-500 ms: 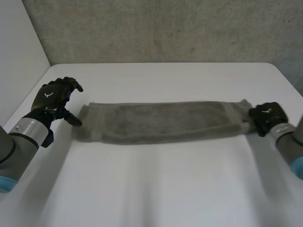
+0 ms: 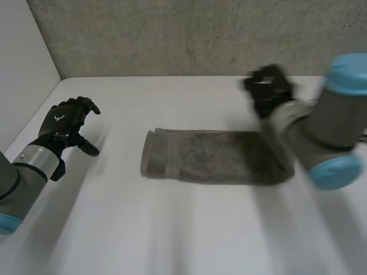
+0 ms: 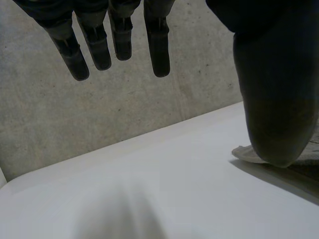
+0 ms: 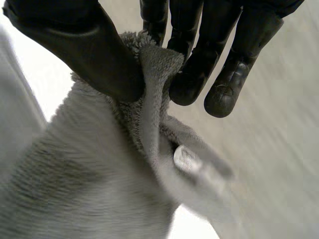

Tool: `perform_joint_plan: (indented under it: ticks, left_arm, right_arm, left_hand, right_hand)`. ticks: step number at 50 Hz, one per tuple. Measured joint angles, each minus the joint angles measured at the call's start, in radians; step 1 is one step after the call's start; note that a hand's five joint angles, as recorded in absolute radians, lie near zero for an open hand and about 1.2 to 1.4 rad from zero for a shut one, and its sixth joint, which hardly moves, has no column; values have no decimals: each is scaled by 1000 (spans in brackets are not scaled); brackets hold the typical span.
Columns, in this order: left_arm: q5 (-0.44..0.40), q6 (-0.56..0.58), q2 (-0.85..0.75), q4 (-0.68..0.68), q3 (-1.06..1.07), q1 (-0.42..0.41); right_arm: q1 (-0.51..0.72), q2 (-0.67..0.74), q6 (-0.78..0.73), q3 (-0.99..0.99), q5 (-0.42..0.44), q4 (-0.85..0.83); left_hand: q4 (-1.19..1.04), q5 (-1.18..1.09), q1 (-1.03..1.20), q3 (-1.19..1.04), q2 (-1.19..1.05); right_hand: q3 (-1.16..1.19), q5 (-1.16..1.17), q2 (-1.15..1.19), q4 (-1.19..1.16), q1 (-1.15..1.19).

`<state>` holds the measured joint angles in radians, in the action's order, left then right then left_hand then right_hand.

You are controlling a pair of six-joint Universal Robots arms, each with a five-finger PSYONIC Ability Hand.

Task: Fold the towel.

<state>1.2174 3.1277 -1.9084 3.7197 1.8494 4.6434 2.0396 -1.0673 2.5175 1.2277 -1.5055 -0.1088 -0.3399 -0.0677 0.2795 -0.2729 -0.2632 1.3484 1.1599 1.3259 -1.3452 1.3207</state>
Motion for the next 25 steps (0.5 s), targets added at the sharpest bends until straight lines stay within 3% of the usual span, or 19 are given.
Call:
perform_joint_plan:
  ticks: [2,4,7,9,17,25]
  left_arm:
    - [0,0,0,0,0,0]
    - [0,0,0,0,1,0]
    - [0,0,-3,0,1,0]
    - [0,1,-5,0,2,0]
    - [-3,6,-16,-1,3,-12]
    - [-11,9,-22,-1,7,-46]
  right_arm:
    - [134,39,26,-39,-12,-3]
    - [240,109,32,-79,-24,-1]
    - [315,198,24,-116,-41,11]
    - [328,237,18,-127,-56,26]
    - [214,211,26,-18,-92,100]
    - [60,20,112,306,4,-6]
  left_hand:
    - [0,0,0,0,0]
    - [0,0,0,0,0]
    - [0,0,0,0,0]
    - [0,0,0,0,0]
    - [0,0,0,0,0]
    - [0,0,0,0,0]
  right_hand:
    - [-88,-76,-83,74,-82]
    - [-430,-437,-430,431,-421]
    - [-925,-941,-933,907,-916]
    - [-1073,-1097,-1069,1071,-1050]
    - [-1103,-1101,-1081,1085,-1082]
    - [-1104,-1101,-1081,1085,-1083]
